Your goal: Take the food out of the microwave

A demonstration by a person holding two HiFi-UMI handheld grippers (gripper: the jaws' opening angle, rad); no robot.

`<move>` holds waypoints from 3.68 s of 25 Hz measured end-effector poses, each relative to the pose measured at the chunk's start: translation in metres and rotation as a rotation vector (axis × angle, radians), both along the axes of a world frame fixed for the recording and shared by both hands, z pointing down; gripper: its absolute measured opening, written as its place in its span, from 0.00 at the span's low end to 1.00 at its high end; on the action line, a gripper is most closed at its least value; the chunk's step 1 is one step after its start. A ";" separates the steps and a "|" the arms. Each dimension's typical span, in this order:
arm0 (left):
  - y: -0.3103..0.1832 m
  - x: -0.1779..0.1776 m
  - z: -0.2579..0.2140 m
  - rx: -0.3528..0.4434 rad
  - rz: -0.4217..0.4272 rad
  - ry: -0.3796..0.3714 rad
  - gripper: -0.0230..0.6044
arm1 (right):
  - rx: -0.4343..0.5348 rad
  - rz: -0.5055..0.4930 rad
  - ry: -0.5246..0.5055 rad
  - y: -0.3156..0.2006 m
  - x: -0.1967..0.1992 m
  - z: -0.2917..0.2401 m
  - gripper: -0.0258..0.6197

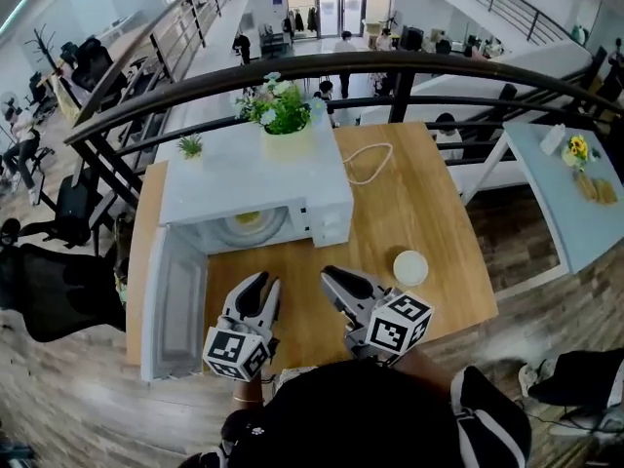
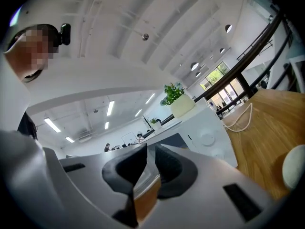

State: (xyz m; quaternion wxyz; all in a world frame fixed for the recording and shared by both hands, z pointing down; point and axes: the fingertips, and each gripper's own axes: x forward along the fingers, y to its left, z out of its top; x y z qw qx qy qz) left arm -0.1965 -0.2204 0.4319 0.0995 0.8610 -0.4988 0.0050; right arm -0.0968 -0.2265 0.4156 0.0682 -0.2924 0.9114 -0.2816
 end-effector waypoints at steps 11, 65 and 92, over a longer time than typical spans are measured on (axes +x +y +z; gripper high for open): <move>-0.056 -0.076 0.012 -0.004 0.113 0.033 0.16 | -0.022 0.186 0.026 -0.033 -0.063 0.009 0.13; -0.184 -0.165 0.171 -0.376 -0.104 -0.075 0.39 | -0.275 0.371 0.428 -0.195 -0.164 0.176 0.39; -0.192 -0.151 0.173 -0.437 -0.068 -0.048 0.40 | -0.348 0.373 0.390 -0.210 -0.162 0.194 0.38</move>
